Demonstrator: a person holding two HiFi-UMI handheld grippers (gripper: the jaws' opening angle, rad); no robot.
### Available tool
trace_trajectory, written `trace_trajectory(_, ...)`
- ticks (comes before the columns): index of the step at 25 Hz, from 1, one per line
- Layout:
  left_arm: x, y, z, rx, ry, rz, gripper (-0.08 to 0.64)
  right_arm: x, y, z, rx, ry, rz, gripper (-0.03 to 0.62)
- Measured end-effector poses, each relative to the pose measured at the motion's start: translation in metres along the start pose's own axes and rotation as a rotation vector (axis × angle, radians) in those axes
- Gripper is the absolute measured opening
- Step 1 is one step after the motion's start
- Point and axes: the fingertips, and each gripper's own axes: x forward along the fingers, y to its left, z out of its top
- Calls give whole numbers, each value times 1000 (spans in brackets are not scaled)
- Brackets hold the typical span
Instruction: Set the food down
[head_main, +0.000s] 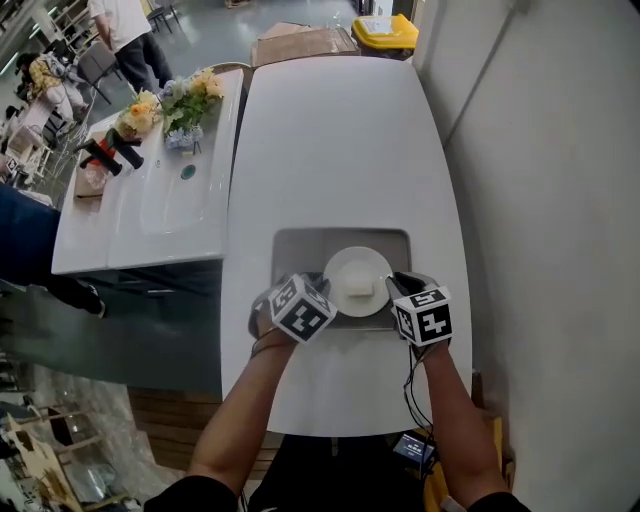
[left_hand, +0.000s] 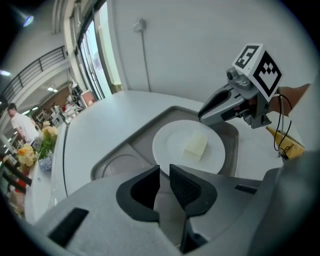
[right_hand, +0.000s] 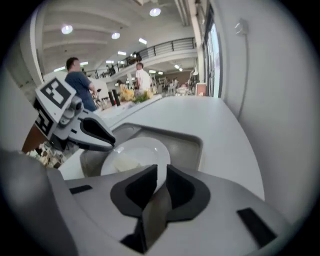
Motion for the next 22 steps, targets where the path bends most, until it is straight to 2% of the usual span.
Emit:
trace_trajectory(3, -34, -12, -16, -19, -153, 13, 51, -55, 15, 12, 114, -262, 139, 15)
trace_trajectory(5, -57, -47, -40, 8, -227, -47, 30, -97, 37, 1, 162, -375, 275, 8)
trace_trajectory(7, -82, -91, -61, -33, -324, -146, 6, -135, 57, -21, 165, -431, 375, 6)
trace_trajectory(8, -95, -110, -66, -99, -387, -204, 6, -153, 65, -29, 150, -458, 412, 6)
trace_trajectory(11, -137, -152, -72, -366, -603, -391, 5, -199, 89, -44, 97, -541, 498, 6)
trace_trajectory(13, -157, -180, -83, -469, -687, -471, 5, -224, 105, -64, 87, -560, 537, 6)
trace_trajectory(16, -172, -205, -90, -469, -733, -524, 5, -248, 118, -82, 109, -588, 567, 6)
trace_trajectory(22, -208, -215, -86, -378, -812, -617, 6, -283, 168, -81, 91, -644, 486, 6)
